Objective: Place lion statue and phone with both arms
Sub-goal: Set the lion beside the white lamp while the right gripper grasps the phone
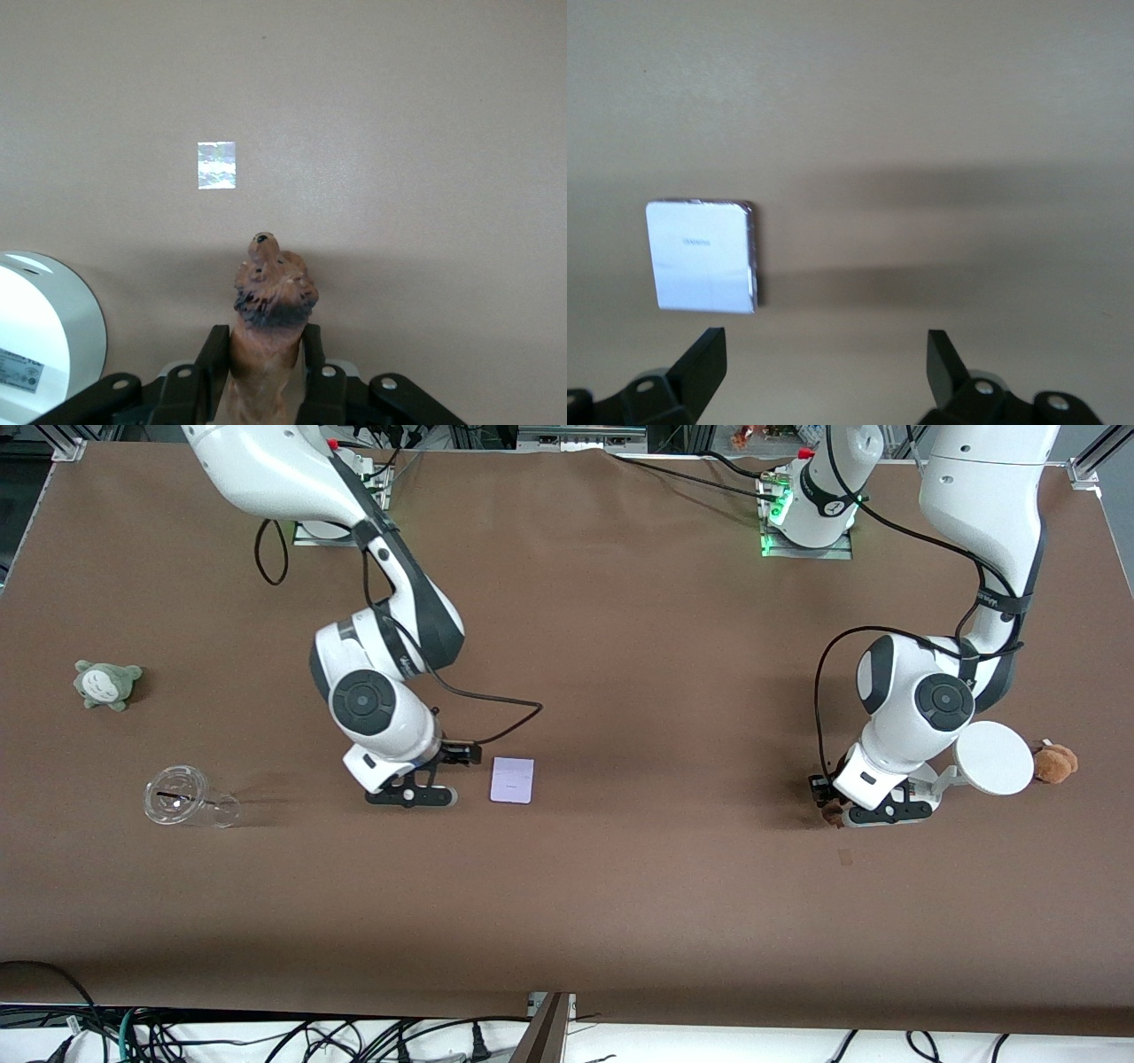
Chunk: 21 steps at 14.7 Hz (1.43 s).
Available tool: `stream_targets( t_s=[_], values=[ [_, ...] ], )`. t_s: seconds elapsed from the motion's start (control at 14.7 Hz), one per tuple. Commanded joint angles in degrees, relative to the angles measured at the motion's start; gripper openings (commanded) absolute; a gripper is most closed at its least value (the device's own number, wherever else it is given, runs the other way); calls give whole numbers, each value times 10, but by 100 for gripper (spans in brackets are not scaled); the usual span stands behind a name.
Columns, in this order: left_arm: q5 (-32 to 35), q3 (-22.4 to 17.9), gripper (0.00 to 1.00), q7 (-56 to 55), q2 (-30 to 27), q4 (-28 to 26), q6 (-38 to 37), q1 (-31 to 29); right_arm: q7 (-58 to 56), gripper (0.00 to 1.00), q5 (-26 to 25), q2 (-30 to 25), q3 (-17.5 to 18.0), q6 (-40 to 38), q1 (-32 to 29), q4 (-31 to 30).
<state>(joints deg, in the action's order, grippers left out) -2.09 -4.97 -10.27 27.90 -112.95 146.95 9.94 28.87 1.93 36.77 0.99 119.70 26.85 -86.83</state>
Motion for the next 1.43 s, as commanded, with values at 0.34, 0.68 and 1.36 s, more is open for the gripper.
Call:
stream_targets(
  t_s=[0.34,0.68,1.36],
  values=[
    [9,10,0,8,20,-12,40,-18,71,100,5,58,-5,102,43,19],
    [10,10,65,8,27,-10,39,-16,76,100,5,91,-5,173,58,20],
    [9,10,100,53,-103,-11,-96,-19,76,100,4,147,-5,233,74,44]
  ],
)
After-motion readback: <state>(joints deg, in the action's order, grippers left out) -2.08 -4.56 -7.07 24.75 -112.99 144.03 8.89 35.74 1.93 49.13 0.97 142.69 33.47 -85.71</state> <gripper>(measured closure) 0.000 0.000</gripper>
